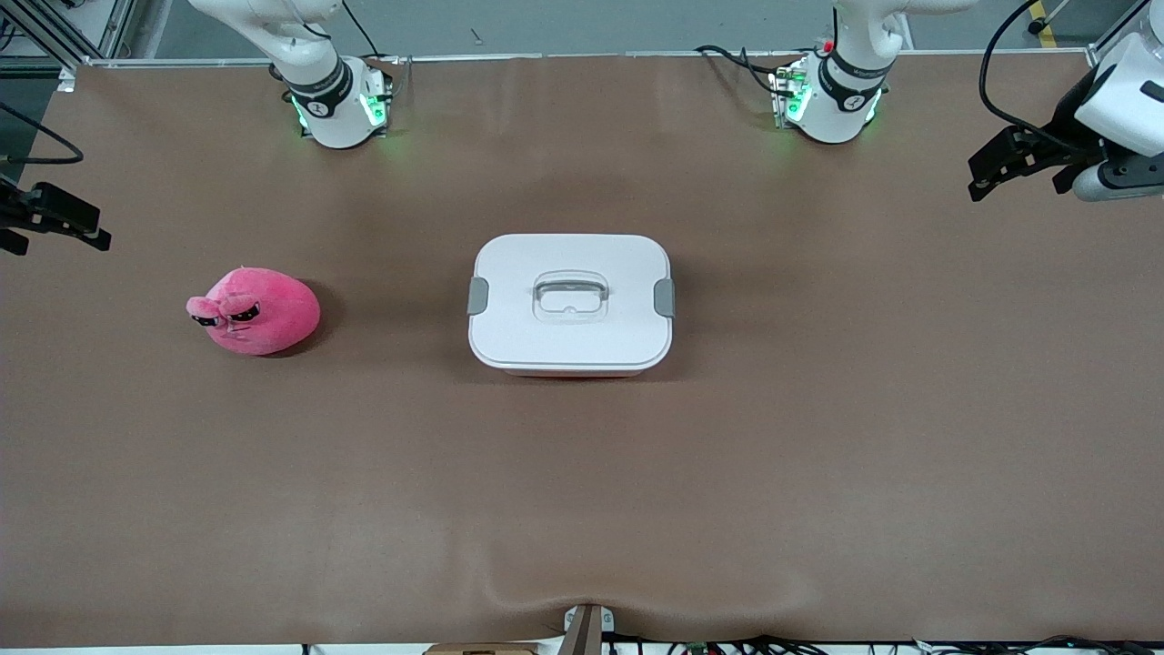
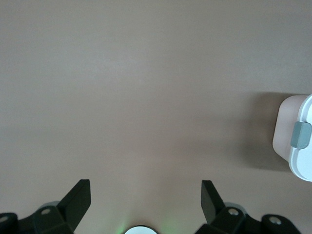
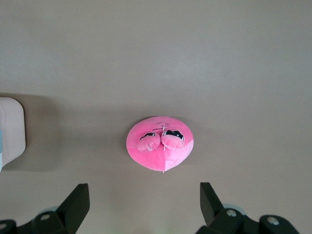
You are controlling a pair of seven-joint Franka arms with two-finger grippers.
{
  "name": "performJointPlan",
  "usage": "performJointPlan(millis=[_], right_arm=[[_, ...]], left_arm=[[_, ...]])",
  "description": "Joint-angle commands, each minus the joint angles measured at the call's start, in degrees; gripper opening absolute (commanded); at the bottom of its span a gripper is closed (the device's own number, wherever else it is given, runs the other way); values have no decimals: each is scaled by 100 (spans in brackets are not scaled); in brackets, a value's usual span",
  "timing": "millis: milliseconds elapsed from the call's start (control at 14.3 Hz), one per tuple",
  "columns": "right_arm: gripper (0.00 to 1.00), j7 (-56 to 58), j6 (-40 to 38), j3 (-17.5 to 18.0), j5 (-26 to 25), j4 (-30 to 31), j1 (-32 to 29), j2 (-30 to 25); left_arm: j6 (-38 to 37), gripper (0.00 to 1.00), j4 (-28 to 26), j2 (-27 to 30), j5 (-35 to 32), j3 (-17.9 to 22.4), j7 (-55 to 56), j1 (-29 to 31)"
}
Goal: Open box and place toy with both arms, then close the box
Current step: 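Move the right gripper down onto the pink plush toy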
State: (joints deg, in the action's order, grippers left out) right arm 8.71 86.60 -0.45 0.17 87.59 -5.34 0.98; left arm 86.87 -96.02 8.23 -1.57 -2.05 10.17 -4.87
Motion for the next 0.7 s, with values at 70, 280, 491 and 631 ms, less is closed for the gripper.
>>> performJointPlan(millis=[70, 280, 491, 631], right_arm=[[100, 87, -73, 18, -34, -94, -20, 52], [100, -359, -82, 18, -26, -93, 16, 52], [100, -370, -82, 18, -26, -50, 42, 52], [100, -352, -38, 27, -26, 38, 42, 52]], left_arm=[[-48, 100, 215, -111, 60, 30, -85, -6], [-48, 100, 329, -111, 33, 38, -15, 12], [-57, 100, 339, -102, 51, 65, -32, 47], [-57, 100, 330, -102, 51, 56, -24, 47]])
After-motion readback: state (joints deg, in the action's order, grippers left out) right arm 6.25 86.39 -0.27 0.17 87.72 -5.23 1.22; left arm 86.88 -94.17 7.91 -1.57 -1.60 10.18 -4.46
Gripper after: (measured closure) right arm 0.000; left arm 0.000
